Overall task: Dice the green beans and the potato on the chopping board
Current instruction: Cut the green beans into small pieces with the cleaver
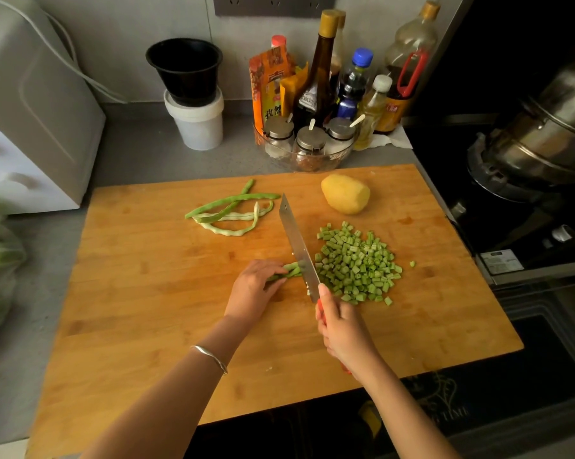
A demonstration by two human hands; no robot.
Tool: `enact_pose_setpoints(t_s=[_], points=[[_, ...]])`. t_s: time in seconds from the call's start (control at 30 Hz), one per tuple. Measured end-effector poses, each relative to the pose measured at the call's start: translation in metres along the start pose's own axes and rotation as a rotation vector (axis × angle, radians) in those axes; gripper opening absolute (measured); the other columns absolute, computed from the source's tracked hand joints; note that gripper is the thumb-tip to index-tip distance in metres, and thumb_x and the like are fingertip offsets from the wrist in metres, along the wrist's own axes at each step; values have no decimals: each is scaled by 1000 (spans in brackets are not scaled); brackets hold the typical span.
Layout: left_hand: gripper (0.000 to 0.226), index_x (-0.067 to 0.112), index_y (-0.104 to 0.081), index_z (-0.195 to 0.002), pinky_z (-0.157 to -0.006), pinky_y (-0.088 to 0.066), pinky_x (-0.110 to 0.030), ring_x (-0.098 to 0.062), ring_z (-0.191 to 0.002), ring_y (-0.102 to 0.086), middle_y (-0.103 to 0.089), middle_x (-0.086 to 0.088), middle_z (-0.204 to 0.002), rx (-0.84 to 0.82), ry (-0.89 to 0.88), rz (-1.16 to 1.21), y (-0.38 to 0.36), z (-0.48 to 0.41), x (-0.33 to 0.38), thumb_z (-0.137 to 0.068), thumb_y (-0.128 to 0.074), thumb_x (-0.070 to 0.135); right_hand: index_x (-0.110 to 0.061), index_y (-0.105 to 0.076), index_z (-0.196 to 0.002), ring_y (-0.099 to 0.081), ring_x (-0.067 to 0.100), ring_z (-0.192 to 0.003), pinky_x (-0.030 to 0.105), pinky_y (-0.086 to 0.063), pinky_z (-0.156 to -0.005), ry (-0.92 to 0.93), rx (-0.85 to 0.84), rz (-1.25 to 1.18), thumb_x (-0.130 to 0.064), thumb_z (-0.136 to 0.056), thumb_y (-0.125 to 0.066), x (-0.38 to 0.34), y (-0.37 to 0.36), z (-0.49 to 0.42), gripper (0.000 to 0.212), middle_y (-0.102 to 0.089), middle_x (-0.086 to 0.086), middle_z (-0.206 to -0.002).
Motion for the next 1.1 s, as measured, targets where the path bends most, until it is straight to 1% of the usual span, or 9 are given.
enact_pose_setpoints(t_s=[0.1,0.23,0.33,0.5,0.67,0.77,0.83,0.93,1.1], points=[[13,12,-75,-91,-86,-43,-20,-19,-95,-63,-72,-3,-100,-16,-25,-11,0,-4,3,-78,-75,9,-14,-45,-64,-32,8,-36,24,-25,-43,19,7,38,-61,-94,-32,0,-2,-1,57,-35,-7,-43],[12,9,-75,-86,-80,-50,-27,-21,-90,-65,-72,-4,-96,-30,-67,-16,-3,-7,5,-74,-77,6,-15,-45,-65,-32,7,-35,27,-26,-45,-14,31,100,-60,-97,-32,5,-1,-5,57,-35,-8,-39],[13,9,-75,-87,-80,-52,-29,-20,-91,-64,-71,-4,-96,-36,-55,0,-4,-7,3,-75,-76,5,-16,-43,-63,-32,9,-36,27,-26,-46,-60,38,114,-61,-97,-30,5,-4,-11,58,-34,-9,-37],[11,10,-75,-87,-81,-52,-27,-18,-91,-64,-72,-3,-96,-34,-47,11,-3,-7,3,-77,-75,7,-16,-46,-60,-37,15,-41,27,-27,-47,-95,53,132,-64,-96,-29,0,-8,-31,62,-37,-8,-36],[13,13,-72,-89,-80,-49,-27,-18,-89,-64,-71,-1,-94,-11,-9,0,-1,-4,3,-77,-75,10,-16,-46,-62,-34,10,-37,28,-25,-47,-51,73,76,-60,-97,-29,19,2,-21,58,-35,-8,-38],[19,15,-68,-98,-74,-43,-21,-20,-85,-62,-66,-2,-93,16,76,19,3,-2,-5,-80,-74,17,-16,-44,-60,-32,10,-35,28,-24,-47,-45,115,27,-58,-97,-30,22,14,-17,58,-35,-7,-41],[26,17,-66,-107,-77,-44,-23,-18,-88,-60,-64,-2,-97,12,97,32,4,0,-7,-82,-72,24,-16,-43,-61,-30,10,-35,27,-23,-47,-34,117,9,-58,-97,-30,17,17,-17,57,-34,-6,-43],[34,17,-64,-113,-84,-46,-27,-15,-96,-56,-66,0,-104,22,60,18,10,4,-5,-81,-73,26,-16,-42,-61,-29,11,-36,25,-22,-44,-3,78,10,-58,-97,-31,7,10,-13,56,-32,-6,-43],[26,13,-70,-105,-85,-42,-23,-19,-93,-58,-68,-1,-98,26,44,-44,12,7,-11,-80,-74,18,-14,-44,-63,-31,9,-36,25,-24,-44,36,22,42,-57,-98,-31,-4,-8,-6,56,-33,-7,-41]])
Point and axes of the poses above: each hand's wrist, its own z-axis away from the middle knuckle, its own y-axis out of the back of the hand, x = y × z, the point moved 9 cm from there along -z, towards the middle knuckle
